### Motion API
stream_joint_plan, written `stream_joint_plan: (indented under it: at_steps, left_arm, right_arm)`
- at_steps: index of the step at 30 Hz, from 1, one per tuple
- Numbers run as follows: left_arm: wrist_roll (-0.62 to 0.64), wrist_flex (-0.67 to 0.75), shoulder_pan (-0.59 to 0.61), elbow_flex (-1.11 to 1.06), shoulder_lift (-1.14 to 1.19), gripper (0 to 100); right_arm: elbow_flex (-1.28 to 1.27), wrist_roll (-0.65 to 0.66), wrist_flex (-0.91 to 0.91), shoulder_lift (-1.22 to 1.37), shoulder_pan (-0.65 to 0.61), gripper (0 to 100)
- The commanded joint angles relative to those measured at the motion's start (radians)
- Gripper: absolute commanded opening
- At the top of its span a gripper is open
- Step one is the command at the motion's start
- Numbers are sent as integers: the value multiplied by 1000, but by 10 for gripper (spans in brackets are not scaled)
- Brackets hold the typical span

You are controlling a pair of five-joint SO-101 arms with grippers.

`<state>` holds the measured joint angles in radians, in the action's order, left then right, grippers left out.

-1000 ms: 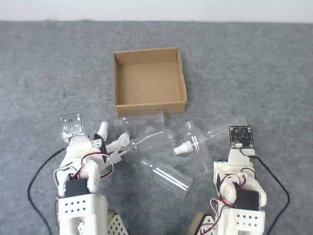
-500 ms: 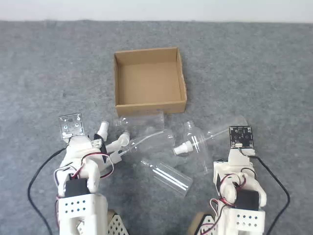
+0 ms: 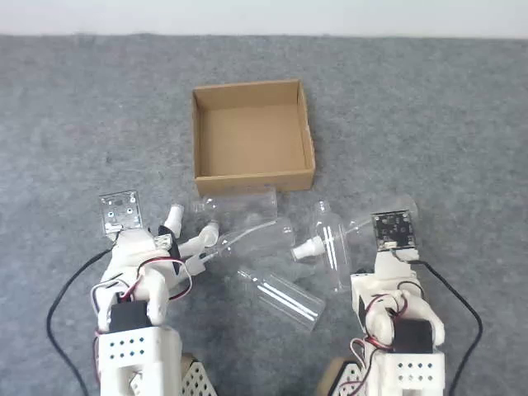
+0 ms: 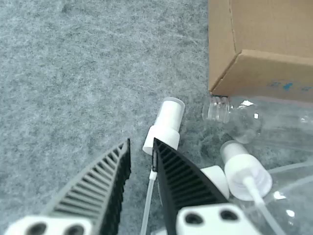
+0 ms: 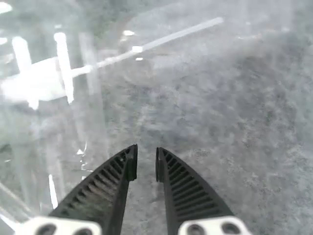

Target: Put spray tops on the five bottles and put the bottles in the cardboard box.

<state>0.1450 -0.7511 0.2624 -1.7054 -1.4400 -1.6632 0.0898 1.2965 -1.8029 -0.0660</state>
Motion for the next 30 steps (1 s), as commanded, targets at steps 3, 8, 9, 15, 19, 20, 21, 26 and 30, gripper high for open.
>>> stream_joint_plan:
  at_steps: [3, 8, 9, 15, 19, 20, 21, 26, 30]
  left_arm:
    - [-2, 5, 0, 15, -21, 73]
    - [-2, 5, 0, 15, -21, 73]
    - [-2, 5, 0, 15, -21, 73]
    - [-2, 5, 0, 15, -21, 73]
    - [-2, 5, 0, 15, -21, 73]
    - [-2, 5, 0, 15, -21, 73]
    - [-2, 5, 0, 15, -21, 73]
    - [-2, 5, 0, 15, -21, 73]
    - [-2, 5, 0, 15, -21, 73]
  right_arm:
    - [-20, -5, 15, -12, -90, 29]
    - [-6, -3, 16, -13, -35, 29]
    - [11, -3, 22, -13, -21, 29]
    - [199, -3, 22, -12, 174, 28]
    - [351, 2, 22, -12, 246, 30]
    - [377, 23, 16, -12, 249, 30]
    - [408, 58, 21, -13, 249, 31]
    - [572, 272, 22, -12, 251, 31]
    - [684, 313, 21, -10, 242, 32]
